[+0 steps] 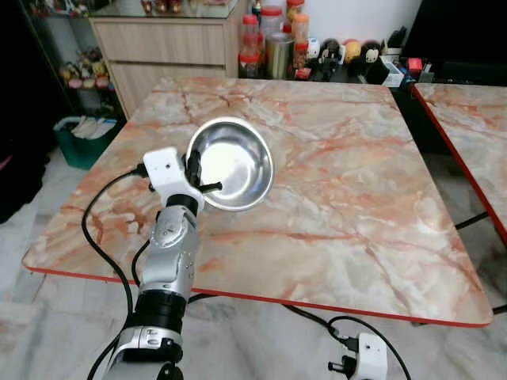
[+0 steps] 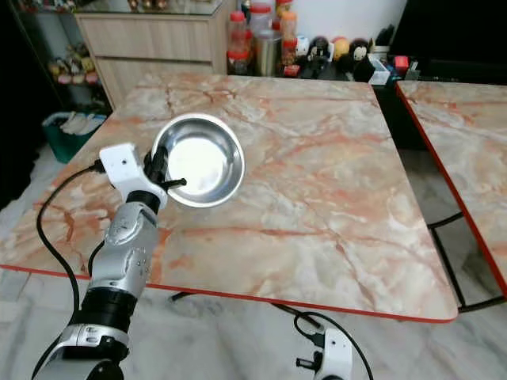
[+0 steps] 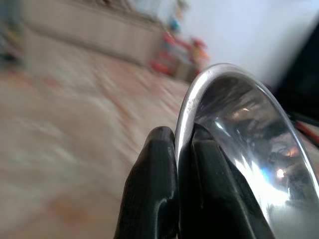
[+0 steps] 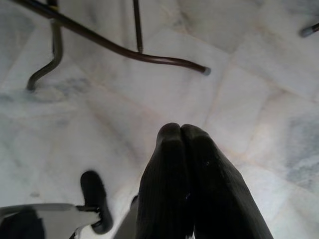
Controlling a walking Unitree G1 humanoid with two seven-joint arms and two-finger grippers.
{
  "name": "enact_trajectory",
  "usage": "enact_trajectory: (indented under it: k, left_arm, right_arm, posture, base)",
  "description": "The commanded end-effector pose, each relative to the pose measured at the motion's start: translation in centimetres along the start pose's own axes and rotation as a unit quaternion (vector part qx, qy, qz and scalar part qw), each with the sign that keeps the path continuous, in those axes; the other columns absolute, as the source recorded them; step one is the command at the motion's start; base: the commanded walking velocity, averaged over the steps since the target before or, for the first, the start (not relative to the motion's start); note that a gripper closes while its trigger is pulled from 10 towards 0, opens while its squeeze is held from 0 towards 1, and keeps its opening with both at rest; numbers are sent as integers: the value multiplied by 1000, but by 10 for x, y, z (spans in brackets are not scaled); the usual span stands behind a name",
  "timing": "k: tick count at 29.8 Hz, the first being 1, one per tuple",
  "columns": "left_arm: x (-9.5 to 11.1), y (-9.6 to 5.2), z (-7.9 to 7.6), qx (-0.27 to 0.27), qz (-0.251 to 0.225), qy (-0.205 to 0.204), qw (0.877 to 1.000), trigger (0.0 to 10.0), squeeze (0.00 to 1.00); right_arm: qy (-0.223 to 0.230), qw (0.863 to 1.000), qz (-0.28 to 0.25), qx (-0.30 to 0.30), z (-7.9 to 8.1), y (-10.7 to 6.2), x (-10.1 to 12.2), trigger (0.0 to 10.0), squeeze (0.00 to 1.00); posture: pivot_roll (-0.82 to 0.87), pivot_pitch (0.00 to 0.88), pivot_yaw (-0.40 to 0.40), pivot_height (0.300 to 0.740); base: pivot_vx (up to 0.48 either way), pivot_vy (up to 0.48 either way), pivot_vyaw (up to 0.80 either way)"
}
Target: Setting the table
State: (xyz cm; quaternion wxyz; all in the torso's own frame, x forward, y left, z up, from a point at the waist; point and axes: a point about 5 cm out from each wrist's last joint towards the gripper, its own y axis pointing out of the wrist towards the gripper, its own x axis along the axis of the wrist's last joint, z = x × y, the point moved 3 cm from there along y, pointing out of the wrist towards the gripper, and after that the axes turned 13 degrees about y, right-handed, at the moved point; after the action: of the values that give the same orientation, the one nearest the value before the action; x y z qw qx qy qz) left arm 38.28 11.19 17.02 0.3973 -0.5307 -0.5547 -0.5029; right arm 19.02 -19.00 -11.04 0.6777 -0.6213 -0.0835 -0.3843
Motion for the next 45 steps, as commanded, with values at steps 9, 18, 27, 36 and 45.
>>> enact_trajectory:
  k: [9,18,27,36,45]
  left_arm:
    - [-35,-16,13,33,104,-95,989,10000,0]
    - [-54,-26,5,27,190,-181,965,10000,0]
    - [-58,-31,-20,-46,220,-161,961,10000,0]
    - [-51,-22,-29,-58,204,-144,967,10000,0]
    - [-53,-22,-30,-64,207,-125,968,10000,0]
  right_arm:
    - [-4,1000,1,-9,-7,-1,0,10000,0]
    - [-8,1000,2,-9,-7,-1,-1,10000,0]
    - [-11,1000,6,-6,-5,-1,-2,10000,0]
    - [-10,1000,6,-6,-5,-1,-3,10000,0]
    - [-6,1000,5,-7,-4,-1,-4,10000,0]
  posture:
    - [-14,75,-20,740]
    - [-13,69,-17,740]
    - [-12,57,-14,740]
    - [-17,47,-9,740]
    - [-14,67,-7,740]
  base:
    - [0,0,0]
    - [0,0,0]
    - [0,0,0]
    - [0,0,0]
    - [0,0,0]
